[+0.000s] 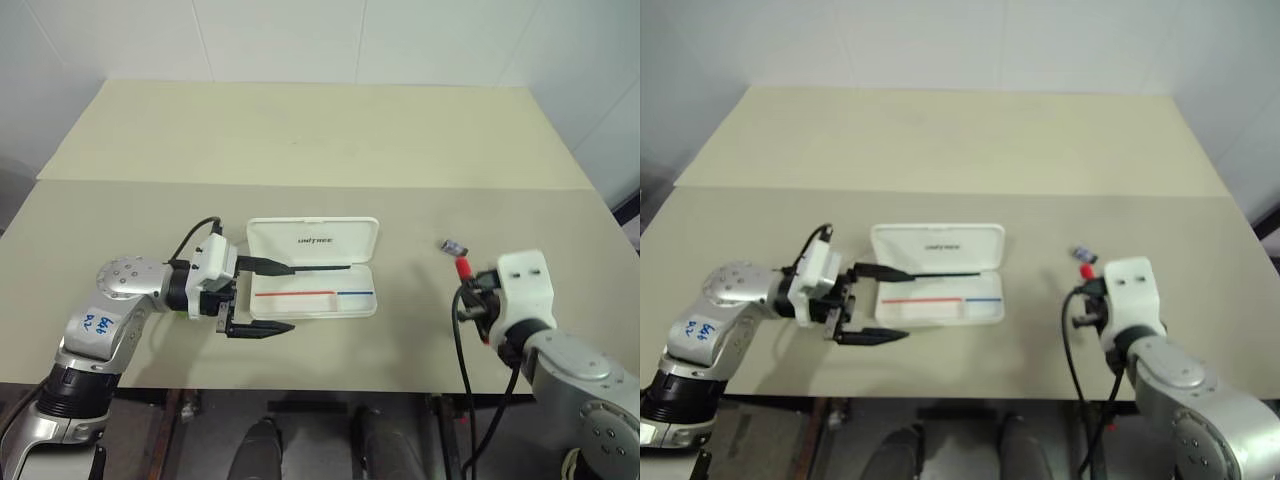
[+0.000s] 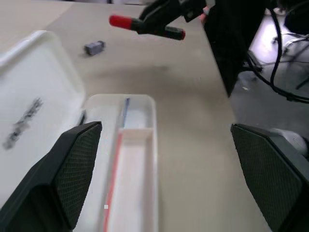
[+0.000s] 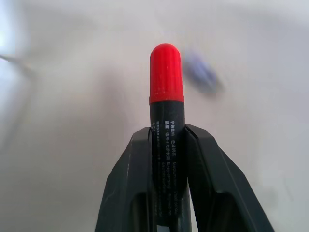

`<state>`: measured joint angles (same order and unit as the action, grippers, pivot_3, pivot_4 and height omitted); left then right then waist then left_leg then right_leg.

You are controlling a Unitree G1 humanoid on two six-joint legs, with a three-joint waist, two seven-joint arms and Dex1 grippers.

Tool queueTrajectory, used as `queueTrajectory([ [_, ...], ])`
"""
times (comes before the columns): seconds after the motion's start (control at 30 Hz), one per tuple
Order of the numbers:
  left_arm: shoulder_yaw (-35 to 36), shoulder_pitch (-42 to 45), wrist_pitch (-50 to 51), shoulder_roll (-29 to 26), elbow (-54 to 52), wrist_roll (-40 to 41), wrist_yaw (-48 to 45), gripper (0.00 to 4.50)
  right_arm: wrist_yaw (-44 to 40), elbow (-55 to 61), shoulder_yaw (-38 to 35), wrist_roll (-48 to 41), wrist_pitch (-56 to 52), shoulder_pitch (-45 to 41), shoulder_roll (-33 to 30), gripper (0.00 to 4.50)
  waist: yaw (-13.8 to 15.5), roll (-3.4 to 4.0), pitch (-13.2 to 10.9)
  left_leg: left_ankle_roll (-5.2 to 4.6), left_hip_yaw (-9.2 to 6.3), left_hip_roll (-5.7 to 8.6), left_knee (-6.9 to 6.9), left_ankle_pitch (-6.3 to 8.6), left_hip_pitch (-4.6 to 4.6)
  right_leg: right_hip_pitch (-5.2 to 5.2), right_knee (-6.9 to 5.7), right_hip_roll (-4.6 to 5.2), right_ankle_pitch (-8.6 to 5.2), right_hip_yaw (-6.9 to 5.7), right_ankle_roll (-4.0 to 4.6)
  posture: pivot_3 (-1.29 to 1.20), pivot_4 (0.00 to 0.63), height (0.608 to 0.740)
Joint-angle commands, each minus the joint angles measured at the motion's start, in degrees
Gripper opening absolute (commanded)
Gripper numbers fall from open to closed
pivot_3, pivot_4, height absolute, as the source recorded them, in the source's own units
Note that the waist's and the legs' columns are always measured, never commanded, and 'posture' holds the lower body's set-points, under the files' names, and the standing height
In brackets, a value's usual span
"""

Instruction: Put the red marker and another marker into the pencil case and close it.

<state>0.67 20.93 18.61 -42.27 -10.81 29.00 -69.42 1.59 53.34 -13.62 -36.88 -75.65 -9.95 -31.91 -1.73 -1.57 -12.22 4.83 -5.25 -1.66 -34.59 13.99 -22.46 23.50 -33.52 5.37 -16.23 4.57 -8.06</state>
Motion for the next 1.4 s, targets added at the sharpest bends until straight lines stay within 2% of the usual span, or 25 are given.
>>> queueTrajectory([
  [0.03,3.6,-1.5,-1.0,-1.5,-1.4,0.5,0.8,4.5,-10.4,-2.6,3.3,1.7,13.2,0.3,-2.0,0.81,0.0,-0.02,0.0,-0.02,-0.02,0.0,0.03,0.01,0.0,0.0,-0.01,-0.01,-0.03,-0.01,-0.02,0.0,0.15,0.74],
  [0.17,6.5,-4.0,-1.2,-2.9,-2.7,1.0,1.4,4.5,-22.4,-7.8,6.6,4.3,25.2,-0.3,-6.3,0.81,0.1,-0.01,0.0,-0.05,0.0,0.02,0.03,0.08,-0.03,0.01,-0.1,0.02,0.0,0.01,-0.27,0.0,0.15,0.74],
  [0.27,10.3,-7.9,-1.2,-4.5,-4.7,1.4,1.7,4.5,-35.3,-12.9,7.2,4.2,33.4,-0.8,-11.4,0.81,0.1,-0.02,0.0,-0.03,0.0,0.02,0.01,0.16,-0.02,0.01,-0.12,0.0,0.03,0.01,-0.44,0.0,0.15,0.74],
  [0.37,14.6,-12.3,-1.5,-5.9,-6.1,1.3,2.4,4.5,-49.6,-20.0,11.9,9.4,47.0,-2.6,-17.1,0.81,-0.2,-0.02,0.0,-0.03,0.04,0.01,0.01,0.2,0.05,0.0,-0.16,0.0,0.02,0.01,-0.45,0.0,0.15,0.74],
  [0.6,18.0,-16.3,-1.7,-6.6,-7.3,0.8,4.6,4.5,-62.0,-36.0,21.7,18.1,64.6,-14.6,-14.0,0.81,-0.3,-0.03,0.0,-0.01,0.11,-0.02,-0.35,0.19,0.07,-0.03,-0.26,-0.02,-0.14,0.06,-0.14,0.0,0.15,0.74],
  [0.8,18.3,-16.7,-1.2,-6.6,-8.4,0.8,6.3,4.5,-63.0,-48.3,30.4,26.2,70.8,-25.7,-4.0,0.81,-0.7,-0.04,0.0,0.06,0.16,-0.02,-0.41,0.15,0.12,-0.01,-0.43,-0.04,-0.1,0.17,-0.14,0.0,0.15,0.74],
  [1.13,16.7,-15.1,-0.3,-6.4,-9.0,1.1,7.9,4.5,-63.8,-59.2,36.1,32.7,77.3,-32.3,6.3,0.81,-0.4,-0.03,0.0,0.1,0.15,-0.02,-0.36,0.22,0.12,0.08,-0.62,-0.05,0.29,0.16,-0.89,0.0,0.15,0.74],
  [1.4,15.6,-14.0,-0.1,-5.9,-9.0,1.2,8.5,4.5,-64.6,-63.9,36.7,35.0,80.1,-33.2,8.8,0.81,-0.5,-0.03,0.0,0.11,0.15,-0.02,-0.37,0.22,0.14,0.1,-0.75,-0.05,0.3,0.16,-0.9,0.0,0.15,0.74],
])
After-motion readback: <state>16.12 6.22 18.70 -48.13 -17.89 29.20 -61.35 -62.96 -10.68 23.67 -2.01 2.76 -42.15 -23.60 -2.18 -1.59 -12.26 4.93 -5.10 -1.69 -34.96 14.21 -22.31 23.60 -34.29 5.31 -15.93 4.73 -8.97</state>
